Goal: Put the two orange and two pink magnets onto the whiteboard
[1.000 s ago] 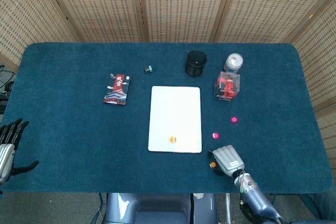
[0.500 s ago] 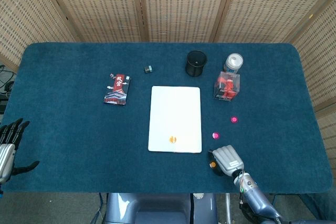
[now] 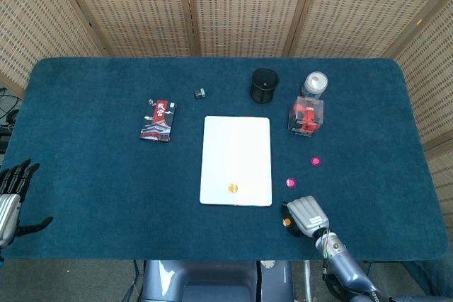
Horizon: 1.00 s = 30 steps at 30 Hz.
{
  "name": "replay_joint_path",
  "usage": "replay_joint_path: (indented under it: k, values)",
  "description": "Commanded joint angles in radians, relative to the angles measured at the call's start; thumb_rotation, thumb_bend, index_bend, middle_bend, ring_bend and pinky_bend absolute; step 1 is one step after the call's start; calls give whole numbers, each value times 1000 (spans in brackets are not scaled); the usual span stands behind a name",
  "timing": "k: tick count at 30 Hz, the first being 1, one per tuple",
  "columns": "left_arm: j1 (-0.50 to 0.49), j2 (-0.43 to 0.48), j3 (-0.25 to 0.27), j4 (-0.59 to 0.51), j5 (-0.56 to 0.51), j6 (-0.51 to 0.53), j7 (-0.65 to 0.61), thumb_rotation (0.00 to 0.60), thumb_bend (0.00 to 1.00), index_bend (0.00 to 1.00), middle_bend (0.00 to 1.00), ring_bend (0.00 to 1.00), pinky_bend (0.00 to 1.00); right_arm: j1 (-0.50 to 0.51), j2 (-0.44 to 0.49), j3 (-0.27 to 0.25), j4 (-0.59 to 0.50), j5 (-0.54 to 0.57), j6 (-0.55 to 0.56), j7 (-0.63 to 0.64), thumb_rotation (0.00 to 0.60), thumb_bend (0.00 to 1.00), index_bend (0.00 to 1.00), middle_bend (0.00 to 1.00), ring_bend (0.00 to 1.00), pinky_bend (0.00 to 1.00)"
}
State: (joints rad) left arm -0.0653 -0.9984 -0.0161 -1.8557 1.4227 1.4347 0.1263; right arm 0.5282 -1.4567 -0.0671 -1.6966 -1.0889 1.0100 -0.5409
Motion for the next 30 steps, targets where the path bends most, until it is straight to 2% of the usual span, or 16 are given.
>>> replay_joint_path:
  k: [1, 5, 18, 25, 28, 30]
  values:
    - [0, -1, 0, 0, 0, -1, 0, 600, 86, 0, 0, 0, 0, -2, 0, 1, 2, 0, -1, 2, 600, 332, 451, 951, 1000, 1000]
    - [-1, -1, 0, -1, -1, -1, 3, 600, 87, 0, 0, 0, 0, -3, 0, 4, 0, -6, -3, 11, 600, 337, 511, 954, 1000, 1000]
    - [-1, 2, 1, -3, 0, -2, -4, 600, 87, 0, 0, 0, 0, 0, 18, 28, -30, -12, -4, 27, 600, 337, 511, 954, 1000, 1000]
    - [0, 7, 1, -2, 2, 0, -15, 600, 87, 0, 0, 0, 0, 61, 24, 118, -105, 64, -11, -20, 600, 337, 511, 954, 1000, 1000]
    - [0, 9, 1, -2, 2, -1, -18, 600, 87, 0, 0, 0, 0, 102, 15, 160, -119, 140, -22, -66, 600, 337, 511, 954, 1000, 1000]
    - [-1, 11, 0, -1, 2, -2, -24, 600, 87, 0, 0, 0, 0, 146, 1, 203, -121, 240, -33, -101, 600, 337, 511, 954, 1000, 1000]
